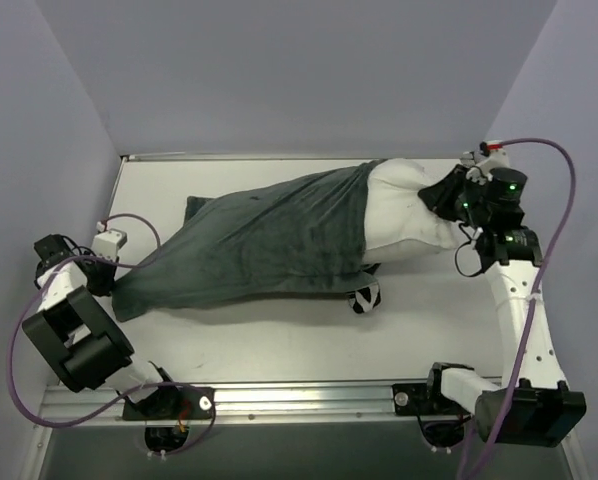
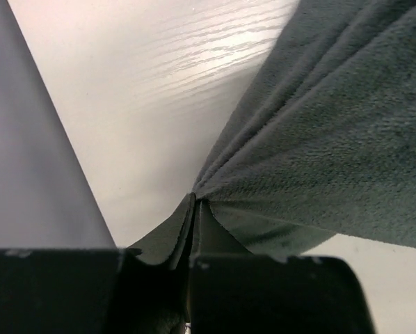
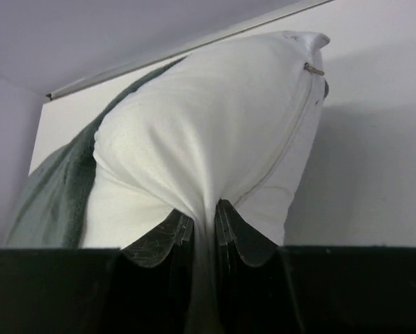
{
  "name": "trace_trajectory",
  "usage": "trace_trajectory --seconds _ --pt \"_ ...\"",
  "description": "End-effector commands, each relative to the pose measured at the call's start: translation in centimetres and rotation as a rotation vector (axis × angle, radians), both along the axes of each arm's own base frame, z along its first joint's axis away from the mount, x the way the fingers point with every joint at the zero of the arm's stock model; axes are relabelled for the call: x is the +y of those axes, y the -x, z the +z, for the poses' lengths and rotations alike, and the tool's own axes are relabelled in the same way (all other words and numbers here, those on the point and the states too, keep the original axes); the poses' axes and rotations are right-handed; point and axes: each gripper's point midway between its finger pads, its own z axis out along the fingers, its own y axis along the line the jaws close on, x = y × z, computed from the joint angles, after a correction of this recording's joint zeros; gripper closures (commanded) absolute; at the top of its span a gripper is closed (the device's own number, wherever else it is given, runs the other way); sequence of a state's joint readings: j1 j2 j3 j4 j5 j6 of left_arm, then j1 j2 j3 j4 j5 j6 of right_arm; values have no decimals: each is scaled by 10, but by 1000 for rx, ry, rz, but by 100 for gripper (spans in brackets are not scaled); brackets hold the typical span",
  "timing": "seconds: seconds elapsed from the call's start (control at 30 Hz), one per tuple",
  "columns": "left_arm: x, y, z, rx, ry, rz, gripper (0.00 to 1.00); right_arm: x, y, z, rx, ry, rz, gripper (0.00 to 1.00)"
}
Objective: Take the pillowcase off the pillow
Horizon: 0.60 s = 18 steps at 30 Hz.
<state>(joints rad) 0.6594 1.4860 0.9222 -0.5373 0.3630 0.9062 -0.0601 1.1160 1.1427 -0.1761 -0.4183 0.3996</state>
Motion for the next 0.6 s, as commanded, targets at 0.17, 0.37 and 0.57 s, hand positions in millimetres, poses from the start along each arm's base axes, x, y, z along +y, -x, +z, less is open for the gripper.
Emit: trace_trajectory --seconds 0.17,0.37,0.57 --pt "175 12 38 -71 -450 359 98 -169 32 151 -402 100 -556 100" --pt "141 19 42 -102 -403 197 98 -118 15 195 -449 89 -340 100" --pt "62 -1 58 -147 -343 -9 92 30 -2 72 -208 43 11 42"
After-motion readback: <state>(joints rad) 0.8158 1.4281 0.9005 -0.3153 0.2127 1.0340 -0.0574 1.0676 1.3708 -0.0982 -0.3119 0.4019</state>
